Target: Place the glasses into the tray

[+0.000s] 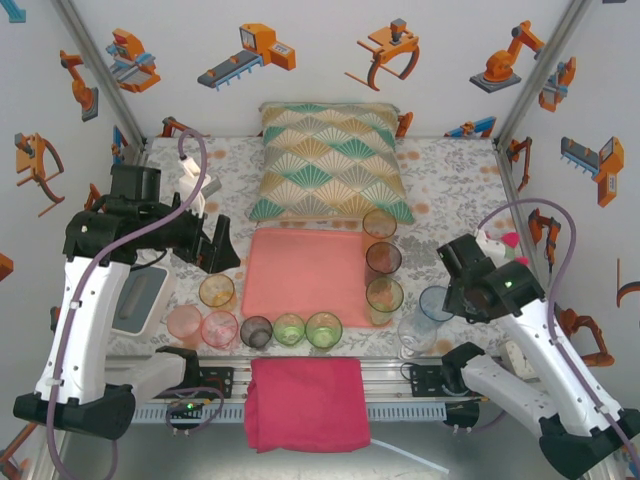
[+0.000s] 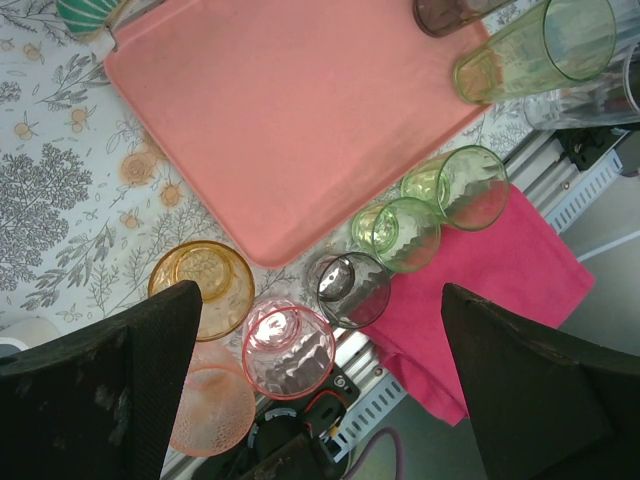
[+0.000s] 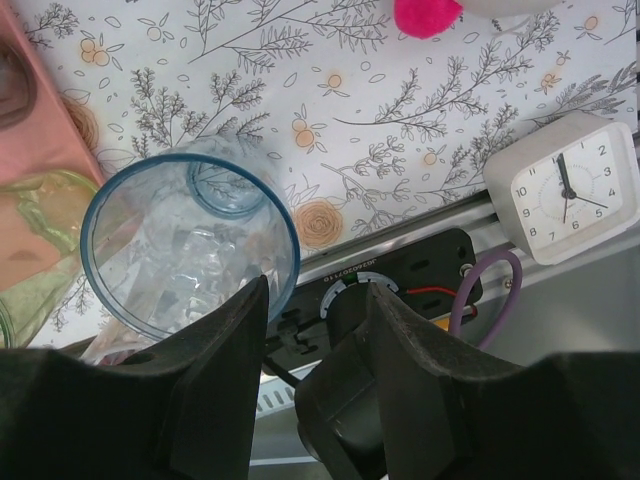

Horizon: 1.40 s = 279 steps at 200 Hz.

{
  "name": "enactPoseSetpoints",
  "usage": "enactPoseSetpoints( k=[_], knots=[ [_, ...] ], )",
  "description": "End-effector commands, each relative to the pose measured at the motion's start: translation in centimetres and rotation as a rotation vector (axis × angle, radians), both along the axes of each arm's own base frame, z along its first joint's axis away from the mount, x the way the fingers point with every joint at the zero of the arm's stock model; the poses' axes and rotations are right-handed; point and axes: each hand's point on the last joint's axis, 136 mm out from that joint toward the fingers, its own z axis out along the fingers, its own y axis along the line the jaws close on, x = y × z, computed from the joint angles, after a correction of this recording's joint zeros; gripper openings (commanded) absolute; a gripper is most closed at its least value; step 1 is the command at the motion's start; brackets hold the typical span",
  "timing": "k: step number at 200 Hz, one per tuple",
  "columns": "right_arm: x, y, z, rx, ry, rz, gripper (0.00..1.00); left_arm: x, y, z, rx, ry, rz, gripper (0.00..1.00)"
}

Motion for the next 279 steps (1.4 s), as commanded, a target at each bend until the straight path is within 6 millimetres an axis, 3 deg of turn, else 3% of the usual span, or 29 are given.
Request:
enactPoseSetpoints(
  k=[1,207,279],
  knots=[
    [0.5,0.0,-0.2,0.004,-0.007,-0.030,0.44,-0.5,-0.3,0.4,-0.006,-0.027,-0.031,0.97],
    [0.7,0.3,-2.8,0.015,0.053,-0.088,0.35,-0.8,-0.1,-0.8,0.015,-0.033,-0.051,0.97],
    [0.8,0.2,-3.0,0.003,0.063,-0.092,0.25,-0.9,-0.1,-0.9,0.015,-0.039,-0.055,0.97]
  ],
)
